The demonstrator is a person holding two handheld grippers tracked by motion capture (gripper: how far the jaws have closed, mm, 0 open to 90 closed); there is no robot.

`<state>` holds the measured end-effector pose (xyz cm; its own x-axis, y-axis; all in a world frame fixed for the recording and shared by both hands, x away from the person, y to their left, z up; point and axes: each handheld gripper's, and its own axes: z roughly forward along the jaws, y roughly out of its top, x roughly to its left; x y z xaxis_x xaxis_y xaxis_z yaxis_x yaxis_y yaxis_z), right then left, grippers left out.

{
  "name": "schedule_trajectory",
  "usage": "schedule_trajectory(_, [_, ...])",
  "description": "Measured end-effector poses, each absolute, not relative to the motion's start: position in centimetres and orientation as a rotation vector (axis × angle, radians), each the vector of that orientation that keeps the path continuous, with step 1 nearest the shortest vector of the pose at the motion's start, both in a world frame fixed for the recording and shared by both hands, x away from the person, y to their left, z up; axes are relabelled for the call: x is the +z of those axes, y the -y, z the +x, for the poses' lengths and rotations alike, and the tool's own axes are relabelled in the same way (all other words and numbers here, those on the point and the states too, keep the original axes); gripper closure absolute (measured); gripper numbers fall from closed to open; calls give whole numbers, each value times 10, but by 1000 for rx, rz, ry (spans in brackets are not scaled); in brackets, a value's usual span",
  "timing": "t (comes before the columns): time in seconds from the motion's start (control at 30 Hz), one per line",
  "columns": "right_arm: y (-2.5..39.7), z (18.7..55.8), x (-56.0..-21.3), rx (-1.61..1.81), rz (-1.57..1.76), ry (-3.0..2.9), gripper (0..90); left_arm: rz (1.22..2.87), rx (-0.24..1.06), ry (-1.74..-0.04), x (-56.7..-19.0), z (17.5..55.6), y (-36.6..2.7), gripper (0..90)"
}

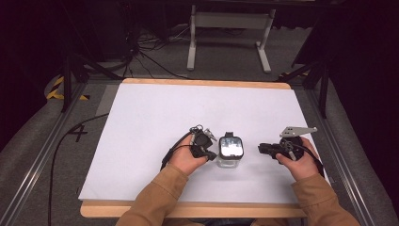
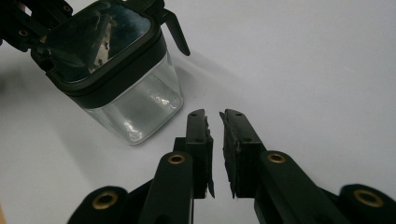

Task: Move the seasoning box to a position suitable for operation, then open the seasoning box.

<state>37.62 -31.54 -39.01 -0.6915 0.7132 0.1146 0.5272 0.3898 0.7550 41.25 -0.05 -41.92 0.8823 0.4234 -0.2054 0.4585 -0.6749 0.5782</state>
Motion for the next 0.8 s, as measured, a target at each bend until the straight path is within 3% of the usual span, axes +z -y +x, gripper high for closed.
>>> schedule_trajectory(0.33, [321,374,-390,1181,1111,-2410,805,2383,-126,-640,-414,416,-3,866])
schedule_trajectory(0.8, [338,356,-390,1167,1185,-2357,805,2128,-42,-635,-344,421,-31,790])
